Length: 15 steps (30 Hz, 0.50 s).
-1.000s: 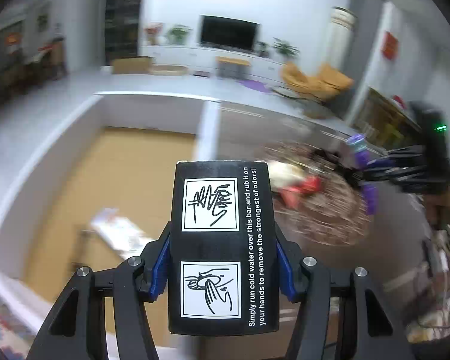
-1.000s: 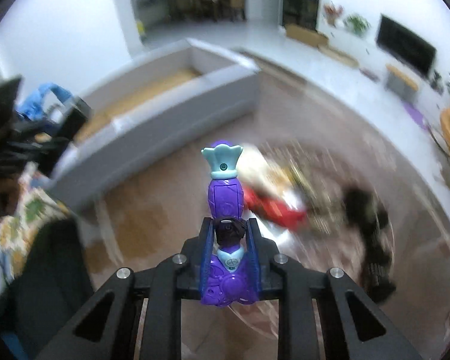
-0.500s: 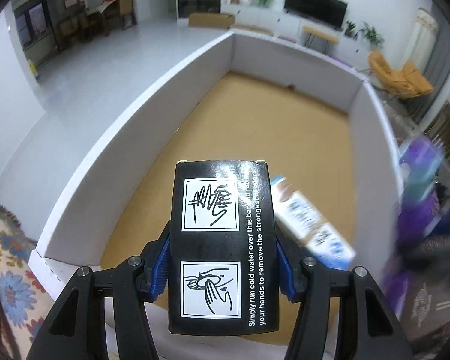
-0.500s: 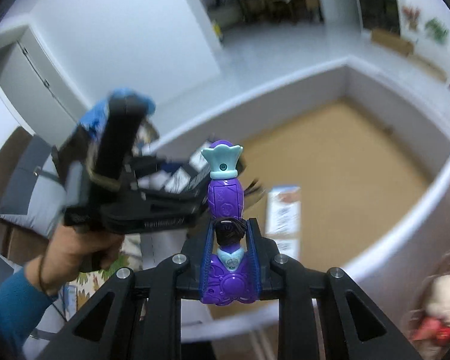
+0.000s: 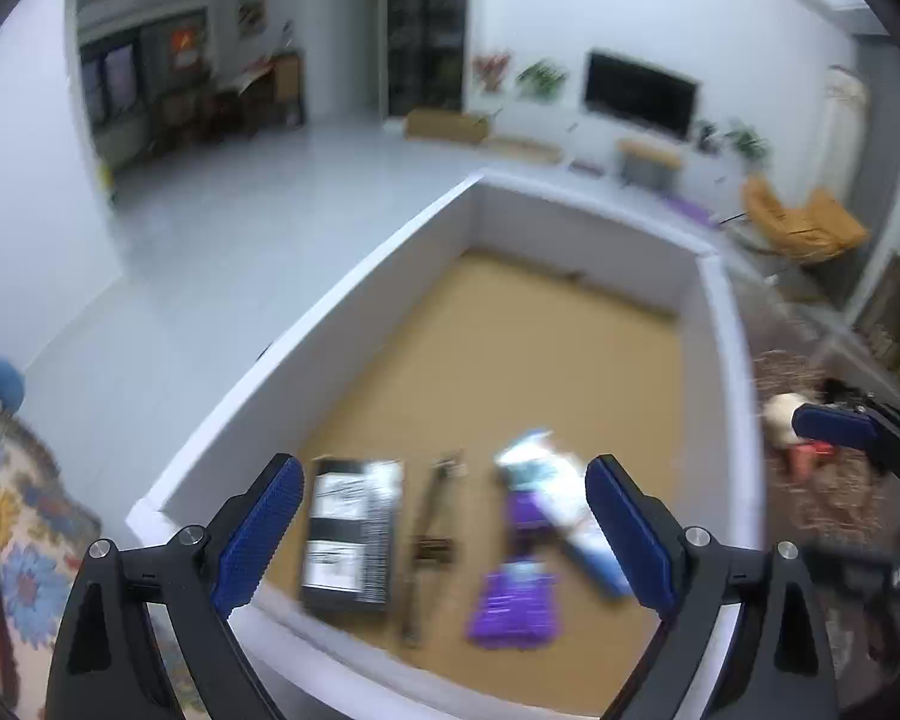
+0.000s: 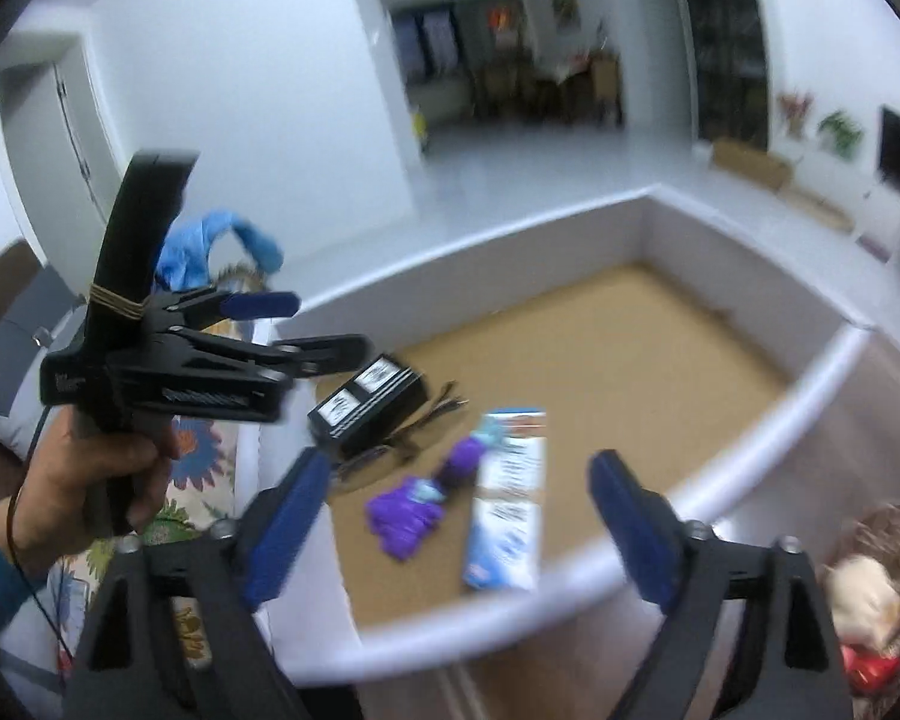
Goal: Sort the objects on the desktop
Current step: 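Carry the soap box and purple toy over the bin and open both tools, then move both open tools back over the table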
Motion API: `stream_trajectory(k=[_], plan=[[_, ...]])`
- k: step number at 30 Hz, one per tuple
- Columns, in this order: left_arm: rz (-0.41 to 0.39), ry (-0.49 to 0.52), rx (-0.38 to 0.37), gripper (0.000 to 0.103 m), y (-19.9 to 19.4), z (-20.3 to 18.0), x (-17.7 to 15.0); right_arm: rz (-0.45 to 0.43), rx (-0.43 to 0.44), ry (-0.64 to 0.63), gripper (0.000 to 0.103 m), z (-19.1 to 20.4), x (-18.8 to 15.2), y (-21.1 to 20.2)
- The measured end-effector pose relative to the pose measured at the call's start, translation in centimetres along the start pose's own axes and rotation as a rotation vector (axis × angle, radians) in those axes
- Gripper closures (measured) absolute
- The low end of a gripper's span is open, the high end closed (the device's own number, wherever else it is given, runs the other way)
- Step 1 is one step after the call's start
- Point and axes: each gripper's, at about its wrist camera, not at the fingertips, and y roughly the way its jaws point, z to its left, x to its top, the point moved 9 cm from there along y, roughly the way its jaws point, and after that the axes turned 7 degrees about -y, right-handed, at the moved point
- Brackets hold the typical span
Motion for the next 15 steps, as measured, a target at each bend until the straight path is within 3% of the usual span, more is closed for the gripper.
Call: stream_trajectory(k=[2,6,8,10,13,15], plan=[[-0.057,0.031,-0.074,0.004,-2.2,-4.0,-0.5,-0.041,-0.064,0.041,0.004,-2.8,-2.7,-3.4],[-0.097,0.102,-0.242,0.000,-5.0,-12.2,-2.9,-0.025,-0.264,0.196,0.003,-10.3,-13.1,-10.0],[-0.071,0.144,-0.324,0.000,-5.2,-17.6,-4.9,0.025,-0.377,0.277,0.003,-14.3,-18.8,-12.6],[0.006,0.190,-0.400,0.000,-4.3,-22.8,-7.8,0.099,-0.496,0.327,0.003,-17.9,-24.5,-15.2],[0.111,0.272,-0.401,0.000,-0.4,-28.7,-11.8,0.184,-0.622,0.379,0.003,-21.8,-30.9,-19.6],[0.153,0.311,-0.378,0.000,2.3,-31.1,-13.7,0.197,-0.655,0.412,0.003,-23.3,-33.5,-21.8]])
